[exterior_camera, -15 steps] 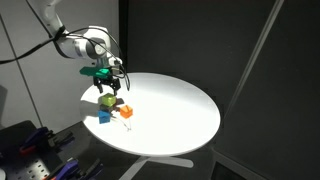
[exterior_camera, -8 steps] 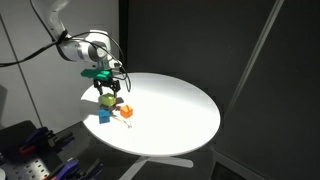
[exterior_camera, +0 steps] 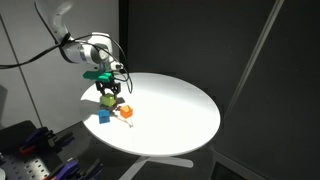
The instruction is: Pick up the green block and put it on the blue block, pick up the lime green block and put it on the orange block, pick up the pink block and put it on the lime green block
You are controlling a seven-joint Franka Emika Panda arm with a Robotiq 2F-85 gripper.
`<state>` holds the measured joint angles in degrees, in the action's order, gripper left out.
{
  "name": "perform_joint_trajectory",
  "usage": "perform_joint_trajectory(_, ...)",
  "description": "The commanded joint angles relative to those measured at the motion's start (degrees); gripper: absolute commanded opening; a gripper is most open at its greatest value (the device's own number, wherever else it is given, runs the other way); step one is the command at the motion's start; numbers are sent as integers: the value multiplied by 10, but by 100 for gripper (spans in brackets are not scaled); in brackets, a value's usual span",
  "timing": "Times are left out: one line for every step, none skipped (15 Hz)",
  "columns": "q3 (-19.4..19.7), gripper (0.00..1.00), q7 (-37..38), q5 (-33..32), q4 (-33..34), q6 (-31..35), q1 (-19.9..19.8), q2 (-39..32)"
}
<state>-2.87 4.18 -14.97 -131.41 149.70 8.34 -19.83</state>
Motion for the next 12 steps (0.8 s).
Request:
perform_joint_trajectory(13,49,4,-20,11,-7,13,-4)
perform_joint_trajectory(11,40,1,-20,8,-11,13,1)
perform_joint_trajectory(7,34,-8,-16,3,-15,11,8)
perform_joint_trajectory(6,31,-11,-16,0,-17,11,13)
perform_joint_trajectory(3,31,-16,-13,-5,-20,11,21)
perform_joint_trajectory(2,28,-19,-14,-9,-23,11,26)
perform_joint_trajectory(1,28,-23,-13,-12,-26,11,31)
perform_joint_trajectory(1,28,-24,-15,-17,-30,12,38)
perform_joint_trajectory(1,28,-22,-17,-20,-35,13,44)
perform_joint_trajectory(1,28,-21,-19,-24,-41,14,51)
perform_joint_trajectory(1,28,-19,-21,-28,-49,15,58)
perform_joint_trajectory(1,28,-17,-24,-30,-57,16,65)
